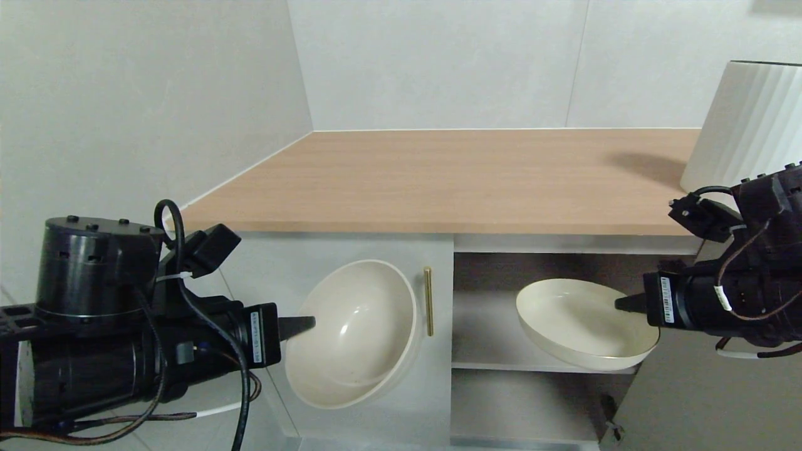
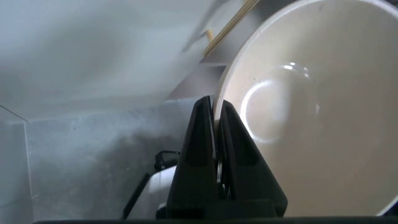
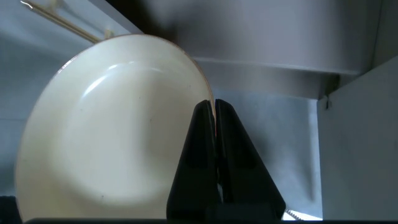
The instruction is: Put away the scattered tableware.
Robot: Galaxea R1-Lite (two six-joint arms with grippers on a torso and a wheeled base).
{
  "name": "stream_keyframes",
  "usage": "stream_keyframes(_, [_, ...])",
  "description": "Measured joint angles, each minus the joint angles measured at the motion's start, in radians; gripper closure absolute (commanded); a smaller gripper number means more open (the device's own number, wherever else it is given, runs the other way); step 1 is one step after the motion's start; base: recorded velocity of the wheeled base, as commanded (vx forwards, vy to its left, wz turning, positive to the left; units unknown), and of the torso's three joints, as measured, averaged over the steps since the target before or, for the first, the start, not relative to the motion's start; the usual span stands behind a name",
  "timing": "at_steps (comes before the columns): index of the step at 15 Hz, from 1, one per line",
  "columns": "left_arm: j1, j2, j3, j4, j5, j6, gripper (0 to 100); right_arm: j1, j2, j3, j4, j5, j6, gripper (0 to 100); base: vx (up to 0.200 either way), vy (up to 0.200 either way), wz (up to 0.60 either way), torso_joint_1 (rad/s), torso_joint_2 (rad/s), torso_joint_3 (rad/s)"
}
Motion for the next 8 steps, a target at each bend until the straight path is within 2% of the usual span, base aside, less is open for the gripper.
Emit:
stream_keyframes(3, [0.000,0.000,0.000,0.002,0.000,0.000,100,0.000,0.006,0.002,0.001,0.000,0.000,100,0.000,0.000,0.00,-0.074,0.39,0.303])
stream_keyframes(8, [0.000,0.001,0.000,0.000,0.000,0.000,100,0.000,0.013,0.009,0.000,0.000,-0.024,100,0.000,0.000,0.00,-0.014,0.06,0.043])
